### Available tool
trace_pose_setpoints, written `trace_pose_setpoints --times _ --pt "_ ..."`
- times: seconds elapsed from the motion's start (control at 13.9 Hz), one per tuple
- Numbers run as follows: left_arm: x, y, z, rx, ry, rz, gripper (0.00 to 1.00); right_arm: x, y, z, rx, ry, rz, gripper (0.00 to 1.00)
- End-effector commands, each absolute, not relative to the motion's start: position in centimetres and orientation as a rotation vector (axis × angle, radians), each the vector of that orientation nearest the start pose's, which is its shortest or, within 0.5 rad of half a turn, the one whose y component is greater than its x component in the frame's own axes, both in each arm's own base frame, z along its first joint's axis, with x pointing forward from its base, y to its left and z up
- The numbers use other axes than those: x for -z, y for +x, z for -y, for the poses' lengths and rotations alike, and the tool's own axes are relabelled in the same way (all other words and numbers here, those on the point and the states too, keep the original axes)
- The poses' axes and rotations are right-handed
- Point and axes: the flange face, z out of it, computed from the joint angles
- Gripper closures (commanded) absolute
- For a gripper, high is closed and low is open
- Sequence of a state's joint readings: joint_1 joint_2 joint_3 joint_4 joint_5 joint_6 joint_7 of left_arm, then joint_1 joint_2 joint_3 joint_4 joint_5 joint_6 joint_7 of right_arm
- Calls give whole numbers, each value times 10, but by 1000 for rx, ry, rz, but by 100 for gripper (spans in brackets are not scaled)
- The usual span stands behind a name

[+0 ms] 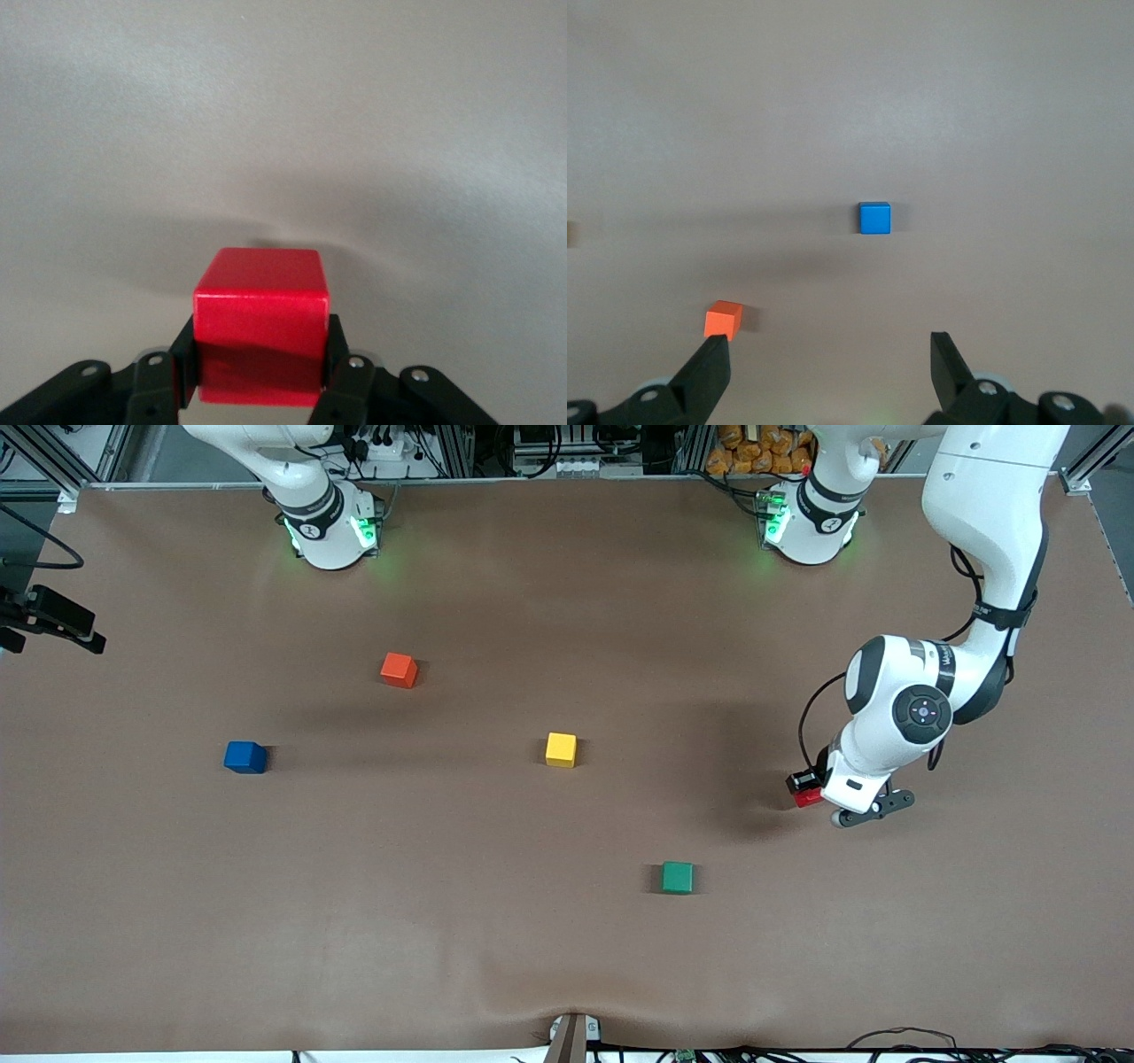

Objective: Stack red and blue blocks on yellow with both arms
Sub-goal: 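Close the left gripper on the red cube and lift it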

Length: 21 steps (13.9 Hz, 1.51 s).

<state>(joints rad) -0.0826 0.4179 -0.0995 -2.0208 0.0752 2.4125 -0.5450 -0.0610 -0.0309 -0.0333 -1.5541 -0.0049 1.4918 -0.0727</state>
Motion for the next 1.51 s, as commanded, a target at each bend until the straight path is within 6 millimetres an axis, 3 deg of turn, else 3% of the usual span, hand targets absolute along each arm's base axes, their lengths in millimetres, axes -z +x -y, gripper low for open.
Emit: trace_pose_setpoints --times 0.0,0.5,0.72,1.08,1.44 --pt "-255 590 115 -38 -3064 468 100 -646 528 53 -46 -3126 -54 0" --pt "-274 597 134 -56 -3059 424 100 -645 527 52 -58 -3126 -51 0" --pt "-277 598 132 -50 -3062 417 100 -644 527 53 -61 -3125 -54 0" --pt "-303 610 133 -59 -3027 381 100 -644 527 52 -61 -3125 -51 0" --pt "-311 614 133 -50 -3023 379 100 -644 527 52 -61 -3125 -51 0"
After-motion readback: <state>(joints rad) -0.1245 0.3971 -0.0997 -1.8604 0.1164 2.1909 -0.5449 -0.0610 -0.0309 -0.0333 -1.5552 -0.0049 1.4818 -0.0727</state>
